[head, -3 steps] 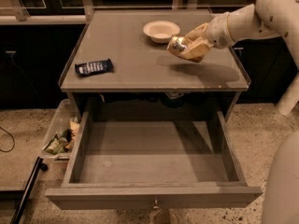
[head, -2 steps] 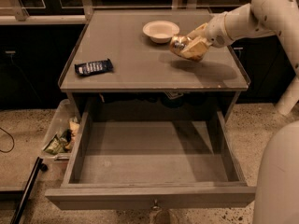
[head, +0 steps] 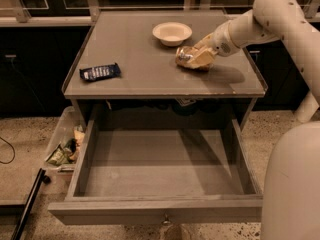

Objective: Pick orange can from top drawer and place on counter

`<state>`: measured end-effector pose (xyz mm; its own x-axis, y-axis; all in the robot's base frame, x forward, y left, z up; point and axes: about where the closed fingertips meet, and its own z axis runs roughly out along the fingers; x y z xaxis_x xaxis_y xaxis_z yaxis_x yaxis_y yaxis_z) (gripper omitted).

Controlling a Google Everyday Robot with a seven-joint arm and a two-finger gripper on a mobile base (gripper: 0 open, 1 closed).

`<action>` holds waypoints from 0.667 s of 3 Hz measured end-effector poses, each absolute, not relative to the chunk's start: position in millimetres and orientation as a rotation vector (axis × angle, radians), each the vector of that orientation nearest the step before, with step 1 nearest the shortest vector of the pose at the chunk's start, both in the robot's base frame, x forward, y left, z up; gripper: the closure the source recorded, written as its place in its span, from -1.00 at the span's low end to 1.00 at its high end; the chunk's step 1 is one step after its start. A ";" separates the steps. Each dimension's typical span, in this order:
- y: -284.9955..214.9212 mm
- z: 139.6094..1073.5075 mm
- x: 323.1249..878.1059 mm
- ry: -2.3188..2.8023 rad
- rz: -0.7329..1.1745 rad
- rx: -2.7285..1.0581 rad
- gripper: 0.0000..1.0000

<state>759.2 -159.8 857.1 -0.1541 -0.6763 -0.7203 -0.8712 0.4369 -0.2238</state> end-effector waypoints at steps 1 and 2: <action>-159.8 859.6 759.2 1.900 0.312 -1.308 0.61; -159.8 859.5 759.2 1.900 0.312 -1.308 0.15</action>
Offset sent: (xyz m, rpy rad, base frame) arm 0.0000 0.0000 0.0023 0.0000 0.0000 0.0000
